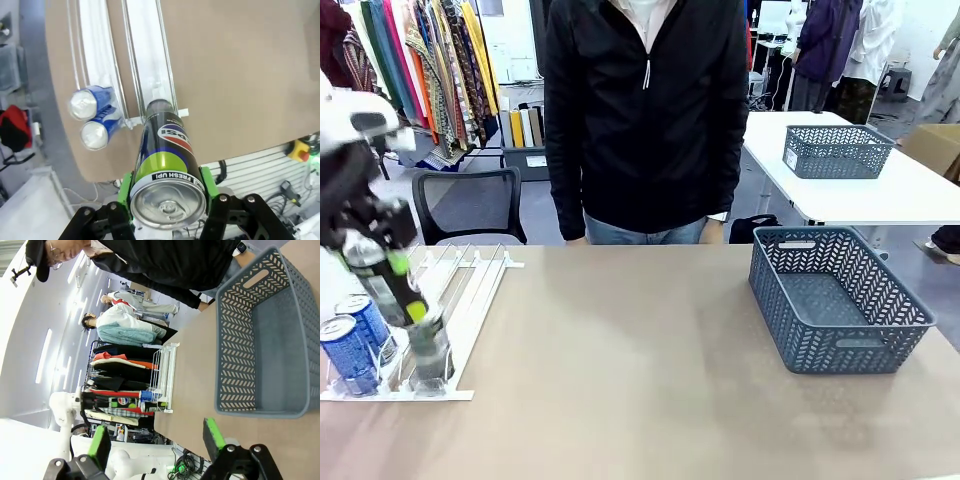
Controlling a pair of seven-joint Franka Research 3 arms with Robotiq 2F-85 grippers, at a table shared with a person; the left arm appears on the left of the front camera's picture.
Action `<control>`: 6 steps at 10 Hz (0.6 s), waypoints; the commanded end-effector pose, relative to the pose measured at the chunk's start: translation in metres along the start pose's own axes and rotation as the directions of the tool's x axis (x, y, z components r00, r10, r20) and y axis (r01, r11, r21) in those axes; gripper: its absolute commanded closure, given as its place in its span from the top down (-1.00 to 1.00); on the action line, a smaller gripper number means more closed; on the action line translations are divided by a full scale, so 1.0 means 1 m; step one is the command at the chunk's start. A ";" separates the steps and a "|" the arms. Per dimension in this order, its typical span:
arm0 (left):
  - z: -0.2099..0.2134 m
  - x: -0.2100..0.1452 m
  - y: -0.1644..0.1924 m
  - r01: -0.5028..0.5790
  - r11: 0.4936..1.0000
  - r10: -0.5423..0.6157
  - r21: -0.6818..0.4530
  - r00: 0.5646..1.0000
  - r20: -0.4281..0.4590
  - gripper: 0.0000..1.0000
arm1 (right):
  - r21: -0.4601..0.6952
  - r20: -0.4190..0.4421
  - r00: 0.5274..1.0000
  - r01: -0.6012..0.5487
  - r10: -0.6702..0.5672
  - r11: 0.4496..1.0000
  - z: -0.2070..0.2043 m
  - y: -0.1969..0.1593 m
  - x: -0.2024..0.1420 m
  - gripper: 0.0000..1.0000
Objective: Retrieve and store the cans from the dispenser.
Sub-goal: Pick up one can from the Automatic Can Dispenser and place it in the middle of the table.
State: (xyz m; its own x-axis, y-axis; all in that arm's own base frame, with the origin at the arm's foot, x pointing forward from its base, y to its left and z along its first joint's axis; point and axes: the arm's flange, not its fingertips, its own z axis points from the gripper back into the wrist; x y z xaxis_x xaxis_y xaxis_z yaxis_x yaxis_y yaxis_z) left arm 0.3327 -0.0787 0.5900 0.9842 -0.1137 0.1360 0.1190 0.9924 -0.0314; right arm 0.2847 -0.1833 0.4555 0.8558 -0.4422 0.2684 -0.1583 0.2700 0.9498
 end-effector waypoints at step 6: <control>0.031 0.007 0.008 -0.024 1.000 0.024 -0.001 0.999 0.044 -1.00 | 0.022 0.017 1.000 -0.009 0.009 1.000 0.000 0.003 0.003 1.00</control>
State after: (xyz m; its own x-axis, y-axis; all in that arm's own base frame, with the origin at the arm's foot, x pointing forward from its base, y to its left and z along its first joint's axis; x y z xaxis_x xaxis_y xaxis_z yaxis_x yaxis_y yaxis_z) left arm 0.3380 -0.0667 0.6178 0.9822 -0.0813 0.1695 0.0905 0.9948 -0.0473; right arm 0.2847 -0.1833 0.4555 0.8558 -0.4423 0.2682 -0.1582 0.2699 0.9498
